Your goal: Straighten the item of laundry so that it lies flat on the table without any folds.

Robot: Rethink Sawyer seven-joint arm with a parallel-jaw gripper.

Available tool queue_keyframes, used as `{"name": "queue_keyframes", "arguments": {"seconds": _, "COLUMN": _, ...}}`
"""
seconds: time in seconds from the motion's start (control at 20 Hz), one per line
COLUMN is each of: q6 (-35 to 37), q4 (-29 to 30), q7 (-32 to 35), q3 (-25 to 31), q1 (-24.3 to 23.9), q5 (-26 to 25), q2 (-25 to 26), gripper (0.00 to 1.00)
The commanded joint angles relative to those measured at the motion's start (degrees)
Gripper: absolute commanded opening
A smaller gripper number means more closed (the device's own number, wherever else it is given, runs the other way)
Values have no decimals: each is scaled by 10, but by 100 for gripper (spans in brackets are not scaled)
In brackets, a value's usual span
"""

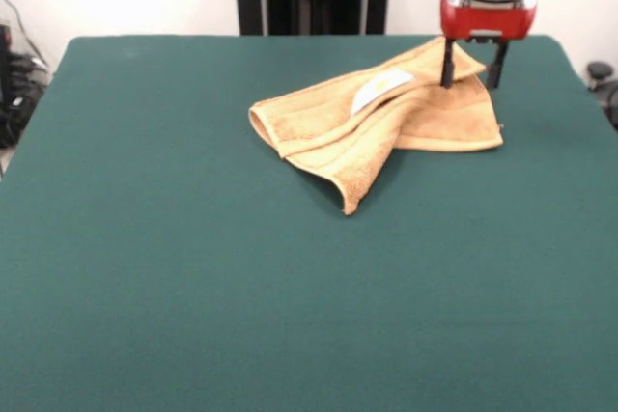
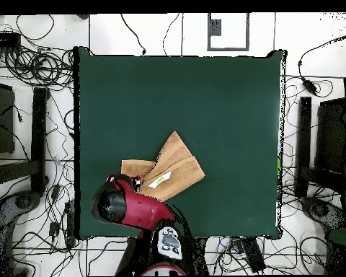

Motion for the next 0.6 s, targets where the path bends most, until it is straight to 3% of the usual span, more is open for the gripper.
{"name": "queue_keyframes", "arguments": {"seconds": 0.05, "q6": 72, "q4": -65, "q7": 80, "q3": -2, "q1": 41, "q5": 1, "q2": 77, "gripper": 100}}
{"name": "queue_keyframes", "arguments": {"seconds": 0.25, "q6": 94, "q4": -85, "q7": 75, "q3": -43, "q1": 65, "q5": 0, "q2": 101, "gripper": 100}}
{"name": "queue_keyframes", "arguments": {"seconds": 0.6, "q6": 99, "q4": -100, "q7": 67, "q3": -36, "q1": 51, "q5": -19, "q2": 111, "gripper": 100}}
